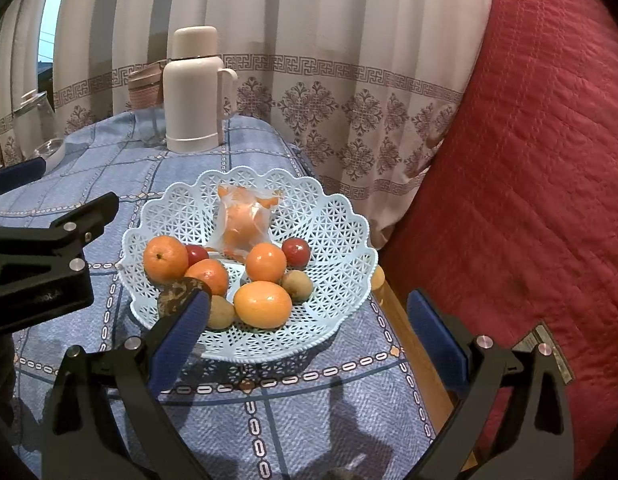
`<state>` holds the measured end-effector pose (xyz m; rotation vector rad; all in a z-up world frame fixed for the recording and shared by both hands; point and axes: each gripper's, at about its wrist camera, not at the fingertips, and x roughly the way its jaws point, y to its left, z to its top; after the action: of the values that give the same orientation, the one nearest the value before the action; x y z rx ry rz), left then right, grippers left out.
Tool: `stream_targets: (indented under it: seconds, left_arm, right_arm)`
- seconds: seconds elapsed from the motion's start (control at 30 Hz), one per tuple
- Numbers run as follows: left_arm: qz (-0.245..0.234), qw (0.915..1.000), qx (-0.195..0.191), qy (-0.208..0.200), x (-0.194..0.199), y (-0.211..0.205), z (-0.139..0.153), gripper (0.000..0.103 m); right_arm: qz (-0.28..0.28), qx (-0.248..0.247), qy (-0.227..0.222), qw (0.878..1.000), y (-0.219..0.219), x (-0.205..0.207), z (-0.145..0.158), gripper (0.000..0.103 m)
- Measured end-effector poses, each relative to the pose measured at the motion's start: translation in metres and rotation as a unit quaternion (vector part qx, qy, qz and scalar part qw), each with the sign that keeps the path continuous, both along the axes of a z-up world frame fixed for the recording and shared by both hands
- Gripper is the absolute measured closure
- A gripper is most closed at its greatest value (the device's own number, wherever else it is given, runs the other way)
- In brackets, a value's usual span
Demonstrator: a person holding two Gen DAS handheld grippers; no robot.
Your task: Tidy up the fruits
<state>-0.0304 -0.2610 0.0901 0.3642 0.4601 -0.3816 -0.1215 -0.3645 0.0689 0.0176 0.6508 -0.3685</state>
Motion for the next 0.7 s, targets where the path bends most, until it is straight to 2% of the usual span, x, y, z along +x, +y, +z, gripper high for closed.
stream_targets:
  seconds: [0.7]
  left_arm:
    - [-0.008, 1.0, 0.004, 0.001, 0.0022, -0.0055, -0.0041, 0.005]
  right_arm:
    - [-0.009, -0.009, 0.001, 1.0, -0.0023, -0.0004, -0.0035, 0.003]
